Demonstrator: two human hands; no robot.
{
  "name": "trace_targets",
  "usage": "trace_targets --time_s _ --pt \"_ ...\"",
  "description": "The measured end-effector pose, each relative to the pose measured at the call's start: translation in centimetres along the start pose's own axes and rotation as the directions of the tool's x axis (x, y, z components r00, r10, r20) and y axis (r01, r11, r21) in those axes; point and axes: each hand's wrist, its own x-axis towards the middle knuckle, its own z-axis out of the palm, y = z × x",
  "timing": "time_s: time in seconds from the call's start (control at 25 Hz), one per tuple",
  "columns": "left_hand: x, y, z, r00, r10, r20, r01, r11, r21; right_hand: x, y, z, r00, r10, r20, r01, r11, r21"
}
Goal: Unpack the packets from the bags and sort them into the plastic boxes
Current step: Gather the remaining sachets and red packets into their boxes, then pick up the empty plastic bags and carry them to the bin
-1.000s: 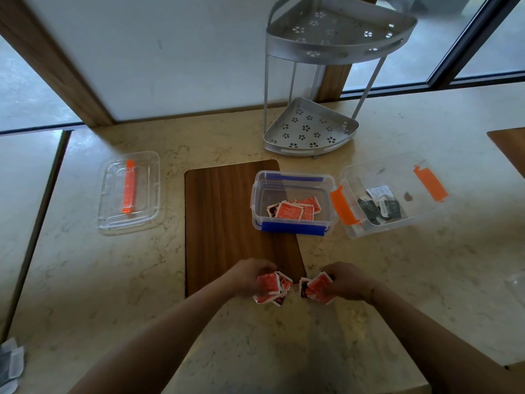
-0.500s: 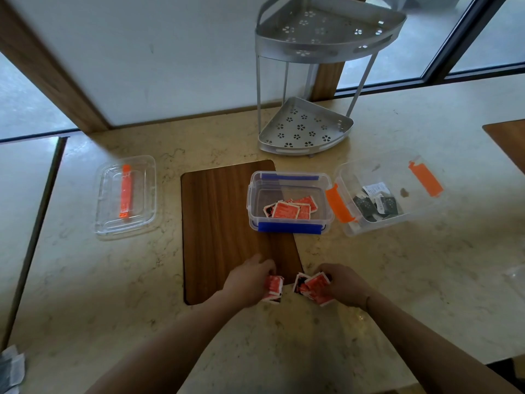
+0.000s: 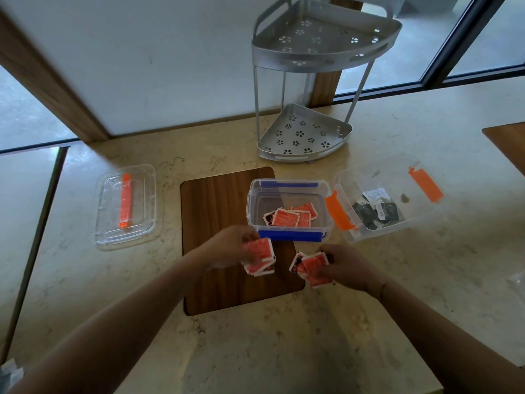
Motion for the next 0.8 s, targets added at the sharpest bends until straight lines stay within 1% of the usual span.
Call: trace_targets --time_s 0.08,0.16,0.24,0.28,0.32,0.4,0.48,0.56,0.6,0.68,0.76,0.8 --pt "0.8 1.6 -2.1 0.997 0.003 -0.077 -0.004 1.0 -0.01 0.5 -1.9 -1.0 0.992 -0.088 -0.095 0.087 0.996 -0.02" --pt "2.3 3.3 -3.5 0.988 -0.002 -0.155 0.007 1.0 0.028 1.8 -3.5 -2.1 0.967 -0.156 -0.202 0.139 0.986 -0.094" --pt "4.0 4.8 -4.4 0.979 0.031 -0.204 0.002 0.988 0.157 3.8 -4.9 -3.6 0.95 -0.183 -0.253 0.142 0.975 -0.171" --pt "5.1 5.2 -4.6 0.976 0.054 -0.21 -0.004 0.973 0.231 5.0 -5.4 -4.4 0.95 -0.191 -0.245 0.135 0.964 -0.227" --pt "6.0 5.6 -4.8 0.975 0.073 -0.21 -0.008 0.956 0.295 6.3 -5.9 -5.2 0.957 -0.195 -0.214 0.123 0.943 -0.309" --pt "8.0 6.1 -4.9 0.978 0.07 -0.198 0.011 0.924 0.383 9.0 -6.6 -6.3 0.978 -0.179 -0.107 0.102 0.858 -0.503" --pt "9.6 6.2 -4.6 0.978 0.026 -0.206 0.074 0.884 0.462 11.3 -7.1 -6.4 0.994 -0.104 -0.016 0.071 0.782 -0.619" --pt "11.2 6.0 -4.2 0.978 -0.007 -0.208 0.122 0.828 0.548 13.1 -7.4 -6.0 0.998 -0.019 0.053 0.05 0.731 -0.681" --pt "11.9 5.8 -3.9 0.982 -0.027 -0.187 0.13 0.813 0.568 13.7 -7.4 -5.8 0.996 0.008 0.084 0.055 0.697 -0.715" --pt "13.3 5.3 -3.4 0.994 -0.061 -0.095 0.106 0.79 0.604 14.7 -7.3 -5.3 0.992 0.027 0.122 0.077 0.635 -0.769" --pt "14.2 4.7 -3.1 0.996 -0.086 -0.016 0.075 0.747 0.66 15.5 -7.1 -4.9 0.986 0.026 0.162 0.109 0.637 -0.763" --pt "14.4 4.6 -3.0 0.996 -0.087 -0.008 0.07 0.731 0.678 15.8 -6.8 -4.8 0.984 0.025 0.176 0.119 0.643 -0.756"
